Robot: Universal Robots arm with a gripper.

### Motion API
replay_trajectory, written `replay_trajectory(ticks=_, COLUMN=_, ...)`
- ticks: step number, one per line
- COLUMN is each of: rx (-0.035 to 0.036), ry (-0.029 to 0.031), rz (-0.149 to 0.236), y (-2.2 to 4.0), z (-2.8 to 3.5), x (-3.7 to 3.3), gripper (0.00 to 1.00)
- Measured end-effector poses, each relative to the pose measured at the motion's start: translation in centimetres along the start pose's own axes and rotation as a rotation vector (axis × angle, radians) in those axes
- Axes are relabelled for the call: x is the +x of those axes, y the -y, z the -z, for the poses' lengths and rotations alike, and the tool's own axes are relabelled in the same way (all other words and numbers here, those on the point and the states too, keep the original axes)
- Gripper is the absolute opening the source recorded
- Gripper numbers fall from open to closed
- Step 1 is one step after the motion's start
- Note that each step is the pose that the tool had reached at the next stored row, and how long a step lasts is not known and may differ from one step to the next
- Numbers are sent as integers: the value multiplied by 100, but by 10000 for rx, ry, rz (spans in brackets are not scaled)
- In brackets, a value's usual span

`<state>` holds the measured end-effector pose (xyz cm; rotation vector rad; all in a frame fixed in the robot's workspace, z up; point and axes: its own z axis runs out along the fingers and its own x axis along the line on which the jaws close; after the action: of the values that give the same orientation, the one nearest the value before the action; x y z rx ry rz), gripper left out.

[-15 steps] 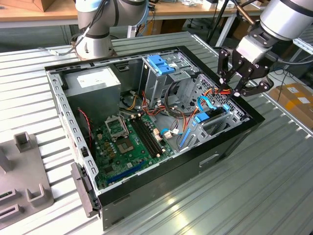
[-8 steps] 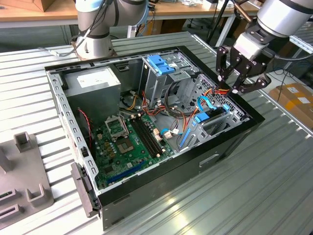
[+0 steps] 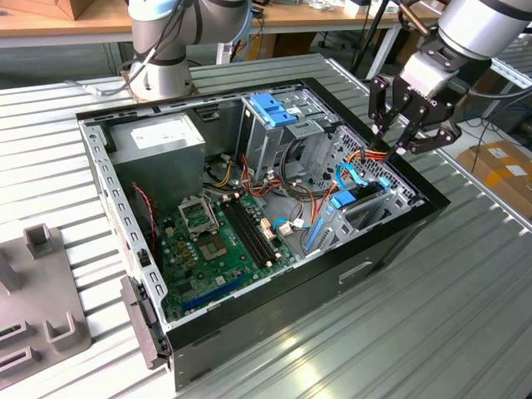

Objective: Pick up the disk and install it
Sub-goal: 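Insert the first disk wire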

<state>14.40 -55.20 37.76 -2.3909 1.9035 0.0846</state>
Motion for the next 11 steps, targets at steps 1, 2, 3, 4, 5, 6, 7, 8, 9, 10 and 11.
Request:
replay_trajectory(ticks=1, rx=-4, ry=3, rz=42, y=25, z=-1, x=6, gripper=36)
replay_trajectory(ticks=2, rx=-7, ry=3, rz=63, y=44, z=-1, x=10, gripper=36)
replay_trajectory(ticks=3, rx=-8, ry=4, rz=84, y=72, z=-1, x=17, gripper=36)
replay_trajectory(ticks=4, rx=-10, ry=5, rz=104, y=124, z=-2, x=29, gripper=36)
replay_trajectory(ticks=5, rx=-11, ry=4, rz=112, y=165, z=-2, x=38, gripper=36)
replay_trajectory(ticks=6, rx=-12, ry=4, rz=121, y=214, z=-2, x=49, gripper=36)
replay_trajectory(ticks=7, rx=-15, ry=6, rz=157, y=266, z=-3, x=61, gripper=36)
replay_trajectory(ticks=8, rx=-26, ry=10, rz=275, y=266, z=-3, x=61, gripper=36)
replay_trajectory(ticks=9, rx=-91, ry=31, rz=941, y=266, z=-4, x=61, gripper=36)
replay_trajectory(ticks=10, rx=-117, ry=39, rz=1212, y=266, z=-4, x=61, gripper=36)
replay_trajectory(ticks=11, rx=-143, ry=48, rz=1488, y=266, z=-4, x=61, gripper=36)
